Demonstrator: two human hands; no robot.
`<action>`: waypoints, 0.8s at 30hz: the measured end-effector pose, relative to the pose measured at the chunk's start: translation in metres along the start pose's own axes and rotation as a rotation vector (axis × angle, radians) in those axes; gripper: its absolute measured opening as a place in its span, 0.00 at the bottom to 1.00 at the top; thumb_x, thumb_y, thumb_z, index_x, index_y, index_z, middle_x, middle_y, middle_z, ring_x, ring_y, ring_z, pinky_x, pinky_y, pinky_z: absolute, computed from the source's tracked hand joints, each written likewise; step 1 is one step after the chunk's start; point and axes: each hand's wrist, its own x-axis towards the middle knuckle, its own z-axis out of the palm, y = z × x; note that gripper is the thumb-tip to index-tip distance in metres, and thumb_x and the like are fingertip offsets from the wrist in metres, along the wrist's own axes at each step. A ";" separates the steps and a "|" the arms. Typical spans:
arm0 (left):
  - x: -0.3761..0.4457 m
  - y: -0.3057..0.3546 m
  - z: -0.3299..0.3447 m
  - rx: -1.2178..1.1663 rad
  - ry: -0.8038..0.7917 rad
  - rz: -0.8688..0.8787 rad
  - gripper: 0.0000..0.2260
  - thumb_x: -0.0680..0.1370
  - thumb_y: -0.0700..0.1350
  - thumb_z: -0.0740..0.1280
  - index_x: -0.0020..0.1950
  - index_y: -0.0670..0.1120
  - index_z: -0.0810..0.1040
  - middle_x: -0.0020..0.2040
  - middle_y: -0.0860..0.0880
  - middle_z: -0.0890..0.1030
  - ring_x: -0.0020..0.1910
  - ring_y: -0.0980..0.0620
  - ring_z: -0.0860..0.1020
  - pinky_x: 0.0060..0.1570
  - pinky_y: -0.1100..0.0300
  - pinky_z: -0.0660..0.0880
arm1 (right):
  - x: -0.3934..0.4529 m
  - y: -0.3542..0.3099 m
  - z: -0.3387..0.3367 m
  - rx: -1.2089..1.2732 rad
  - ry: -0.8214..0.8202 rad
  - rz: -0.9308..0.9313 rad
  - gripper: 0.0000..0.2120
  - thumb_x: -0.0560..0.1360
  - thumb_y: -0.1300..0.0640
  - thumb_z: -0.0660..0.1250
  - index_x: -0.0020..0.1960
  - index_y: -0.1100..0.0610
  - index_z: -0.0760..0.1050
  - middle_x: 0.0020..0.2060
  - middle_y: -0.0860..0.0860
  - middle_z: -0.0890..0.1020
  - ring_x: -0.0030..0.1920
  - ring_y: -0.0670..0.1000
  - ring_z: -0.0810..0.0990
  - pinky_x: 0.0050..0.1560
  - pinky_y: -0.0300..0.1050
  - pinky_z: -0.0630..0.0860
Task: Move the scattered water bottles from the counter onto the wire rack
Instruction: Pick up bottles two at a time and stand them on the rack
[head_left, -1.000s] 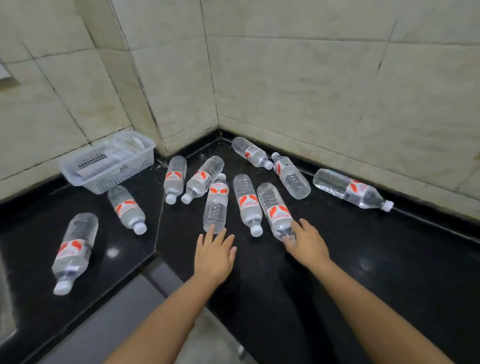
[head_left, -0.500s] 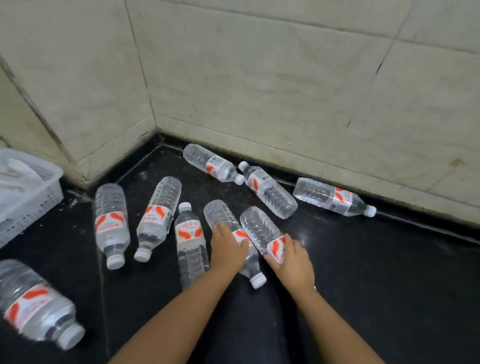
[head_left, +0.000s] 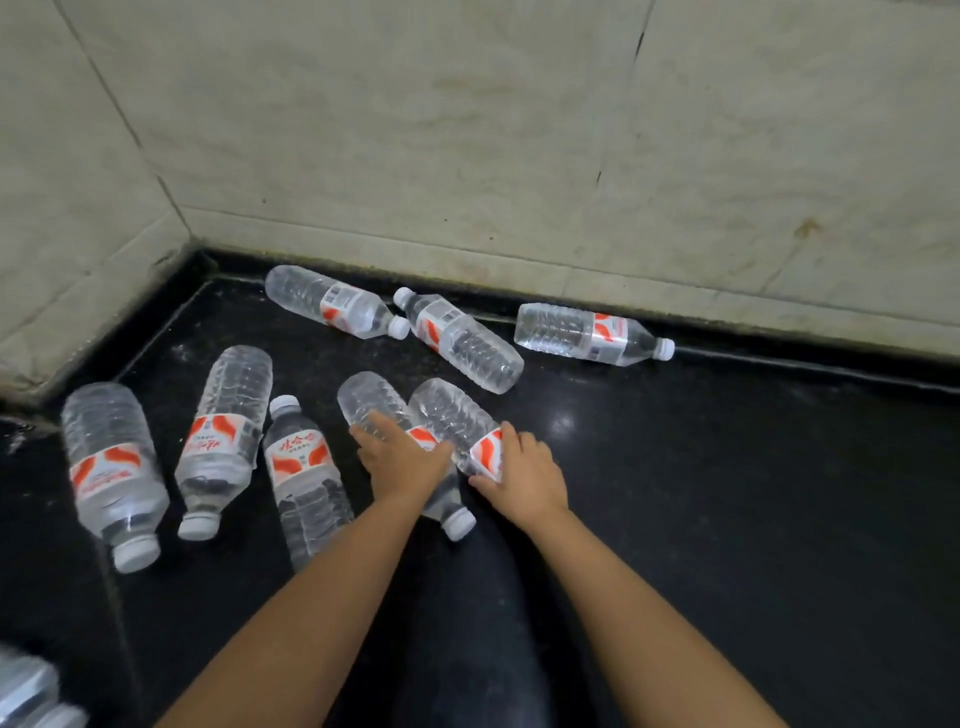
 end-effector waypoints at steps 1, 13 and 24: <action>-0.001 -0.002 0.001 -0.014 0.014 -0.001 0.45 0.74 0.50 0.69 0.75 0.43 0.37 0.76 0.41 0.37 0.76 0.40 0.46 0.73 0.48 0.55 | -0.001 0.002 -0.001 0.003 -0.007 -0.008 0.38 0.73 0.44 0.64 0.74 0.58 0.49 0.69 0.56 0.64 0.68 0.58 0.64 0.65 0.52 0.66; -0.037 -0.008 0.000 0.388 -0.387 0.360 0.49 0.69 0.39 0.72 0.76 0.47 0.37 0.77 0.44 0.45 0.75 0.44 0.55 0.70 0.53 0.60 | -0.050 0.096 -0.045 -0.346 -0.153 -0.004 0.34 0.72 0.54 0.67 0.73 0.54 0.54 0.69 0.53 0.64 0.69 0.57 0.64 0.70 0.63 0.56; -0.093 0.004 0.012 1.313 -0.742 1.130 0.33 0.77 0.34 0.61 0.74 0.58 0.52 0.77 0.55 0.55 0.77 0.49 0.48 0.74 0.45 0.49 | -0.086 0.184 -0.059 -0.481 -0.191 -0.352 0.27 0.77 0.64 0.59 0.72 0.45 0.61 0.76 0.51 0.50 0.76 0.57 0.44 0.74 0.46 0.56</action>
